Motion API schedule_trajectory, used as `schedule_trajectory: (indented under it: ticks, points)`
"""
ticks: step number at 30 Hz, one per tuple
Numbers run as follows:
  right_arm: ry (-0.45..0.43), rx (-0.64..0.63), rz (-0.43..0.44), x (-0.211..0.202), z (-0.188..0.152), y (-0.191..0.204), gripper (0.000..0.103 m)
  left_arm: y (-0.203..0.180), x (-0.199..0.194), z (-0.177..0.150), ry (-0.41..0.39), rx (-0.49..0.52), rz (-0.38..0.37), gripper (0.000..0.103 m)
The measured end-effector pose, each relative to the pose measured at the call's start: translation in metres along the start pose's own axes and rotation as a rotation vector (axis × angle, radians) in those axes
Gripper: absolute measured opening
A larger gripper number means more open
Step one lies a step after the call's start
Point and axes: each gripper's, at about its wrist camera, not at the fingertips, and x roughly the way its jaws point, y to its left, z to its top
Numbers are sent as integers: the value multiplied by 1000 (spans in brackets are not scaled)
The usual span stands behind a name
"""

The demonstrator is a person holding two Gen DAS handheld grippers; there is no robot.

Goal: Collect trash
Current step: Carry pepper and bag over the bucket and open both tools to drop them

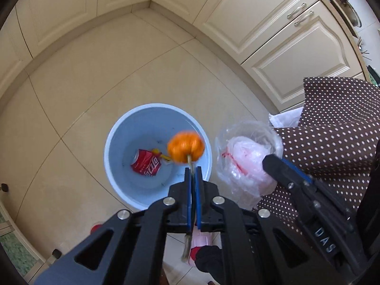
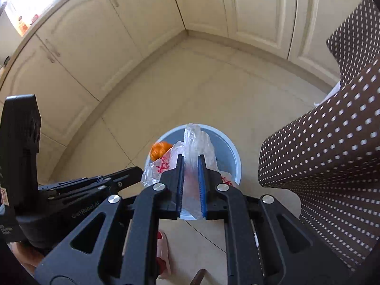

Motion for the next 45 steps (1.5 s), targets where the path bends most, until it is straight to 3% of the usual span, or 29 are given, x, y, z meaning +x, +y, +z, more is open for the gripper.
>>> schedule_trajectory:
  ticks: [3, 5, 7, 11, 13, 22, 45]
  points:
    - [20, 18, 1, 15, 1, -12, 12, 4, 9, 5, 4, -16, -14, 4]
    - [34, 27, 3, 25, 1, -14, 12, 6, 17, 8, 20, -34, -14, 10]
    - [44, 33, 5, 33, 2, -14, 12, 9, 21, 5, 38, -54, -1, 23]
    - [58, 36, 15, 47, 1, -13, 12, 17, 26, 3, 58, -57, 29, 25]
    - [61, 38, 19, 52, 1, -15, 12, 18, 24, 1, 56, -62, 44, 34]
    - [73, 43, 34, 71, 0, -6, 12, 25, 23, 2, 56, -81, 110, 39]
    - [53, 41, 14, 62, 0, 4, 21, 31, 6, 4, 27, -102, 104, 44]
